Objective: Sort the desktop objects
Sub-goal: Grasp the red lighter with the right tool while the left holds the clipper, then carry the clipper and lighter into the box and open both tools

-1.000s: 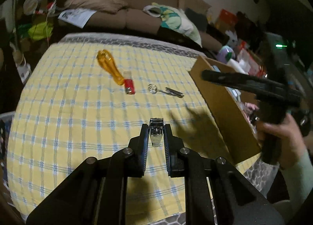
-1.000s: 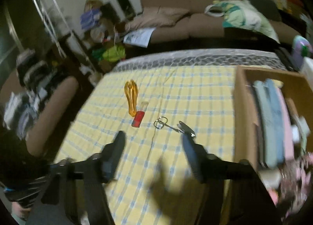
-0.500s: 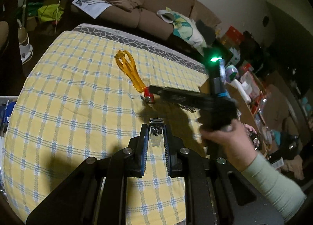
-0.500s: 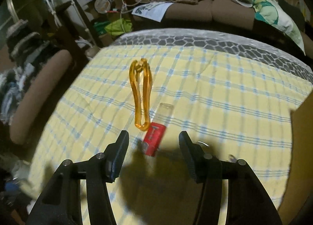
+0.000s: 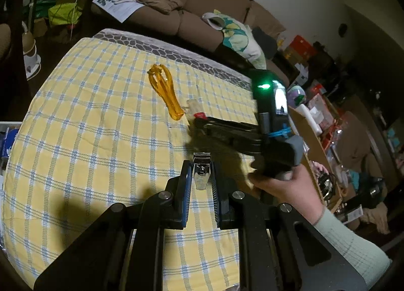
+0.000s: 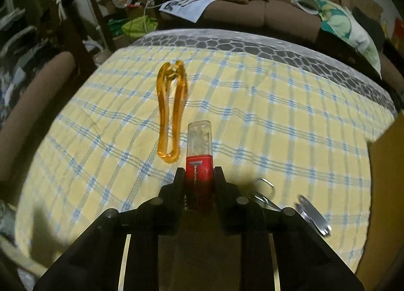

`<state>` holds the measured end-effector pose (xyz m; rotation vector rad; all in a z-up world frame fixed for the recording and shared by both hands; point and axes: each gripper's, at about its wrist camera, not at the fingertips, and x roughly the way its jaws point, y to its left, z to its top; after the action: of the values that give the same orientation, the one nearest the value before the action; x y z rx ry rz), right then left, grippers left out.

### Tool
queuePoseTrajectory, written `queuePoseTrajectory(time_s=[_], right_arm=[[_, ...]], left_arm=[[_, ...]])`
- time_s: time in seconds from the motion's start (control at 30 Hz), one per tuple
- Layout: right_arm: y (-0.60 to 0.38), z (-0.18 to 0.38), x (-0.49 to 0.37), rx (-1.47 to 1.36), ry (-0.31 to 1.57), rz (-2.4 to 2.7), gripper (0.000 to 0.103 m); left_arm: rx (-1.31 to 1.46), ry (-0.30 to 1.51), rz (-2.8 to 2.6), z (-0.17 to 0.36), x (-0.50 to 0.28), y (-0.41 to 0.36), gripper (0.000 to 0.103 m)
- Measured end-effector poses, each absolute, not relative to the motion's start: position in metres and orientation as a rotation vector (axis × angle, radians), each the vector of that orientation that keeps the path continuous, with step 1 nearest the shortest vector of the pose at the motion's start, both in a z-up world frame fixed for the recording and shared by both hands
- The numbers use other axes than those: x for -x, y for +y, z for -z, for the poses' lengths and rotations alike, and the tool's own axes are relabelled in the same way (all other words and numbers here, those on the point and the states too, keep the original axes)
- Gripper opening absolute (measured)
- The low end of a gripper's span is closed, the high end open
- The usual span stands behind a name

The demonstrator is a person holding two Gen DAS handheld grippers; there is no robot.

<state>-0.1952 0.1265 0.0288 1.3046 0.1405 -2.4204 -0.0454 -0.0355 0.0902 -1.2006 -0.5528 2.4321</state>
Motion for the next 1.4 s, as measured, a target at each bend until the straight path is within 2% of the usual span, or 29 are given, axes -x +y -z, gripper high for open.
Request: queuePoseTrajectory(time_s=[0.23, 0.37, 0.5, 0.73, 0.93, 1.1, 1.23, 1.27, 1.3, 1.33, 1.37, 1.4], right_arm=[[0.2, -0.092, 0.153, -1.235, -0.036, 2.472, 0.021], [0.277, -0.134, 0.113, -1.19, -0.113, 2.535, 0.021], [0.348, -0.15, 0.081, -1.208, -0.136, 2.612, 0.022], [0.461, -0.139, 0.057, -1.253, -0.329, 2.707, 0.022], [0.506, -0.116, 0.064, -1.268, -0.383, 2.732, 0.022], [0.524, -0.1, 0.072, -1.294, -0.381, 2.746, 0.019], [0.532, -0.095, 0.066, -1.261, -0.419, 2.745, 0.019], [0.534, -0.097, 0.063, -1.243, -0.44, 2.748, 0.02], [0.536, -0.099, 0.061, -1.23, -0.463, 2.746, 0.022], [0.537, -0.101, 0.059, -1.217, -0.487, 2.743, 0.025], [0.538, -0.103, 0.06, -1.208, -0.5, 2.743, 0.031], [0.537, -0.107, 0.059, -1.199, -0.508, 2.746, 0.037]], left_arm=[[1.172, -0.47, -2.395, -0.102, 0.037, -0.001, 0.014], [1.15, -0.42, -2.317, -0.115, 0.029, 0.052, 0.014], [1.124, -0.389, -2.226, -0.131, 0.029, 0.119, 0.014], [1.142, -0.222, -2.085, -0.152, 0.057, 0.266, 0.014], [1.256, -0.121, -2.014, -0.125, 0.093, 0.373, 0.014], [1.351, -0.032, -2.009, -0.091, 0.115, 0.411, 0.014], [1.364, -0.008, -2.042, -0.084, 0.118, 0.404, 0.015], [1.358, -0.002, -2.061, -0.086, 0.117, 0.4, 0.023], [1.35, -0.009, -2.071, -0.089, 0.116, 0.395, 0.038], [1.339, -0.026, -2.081, -0.094, 0.114, 0.387, 0.046], [1.328, -0.04, -2.086, -0.099, 0.115, 0.383, 0.054], [1.318, -0.05, -2.091, -0.104, 0.113, 0.377, 0.056]])
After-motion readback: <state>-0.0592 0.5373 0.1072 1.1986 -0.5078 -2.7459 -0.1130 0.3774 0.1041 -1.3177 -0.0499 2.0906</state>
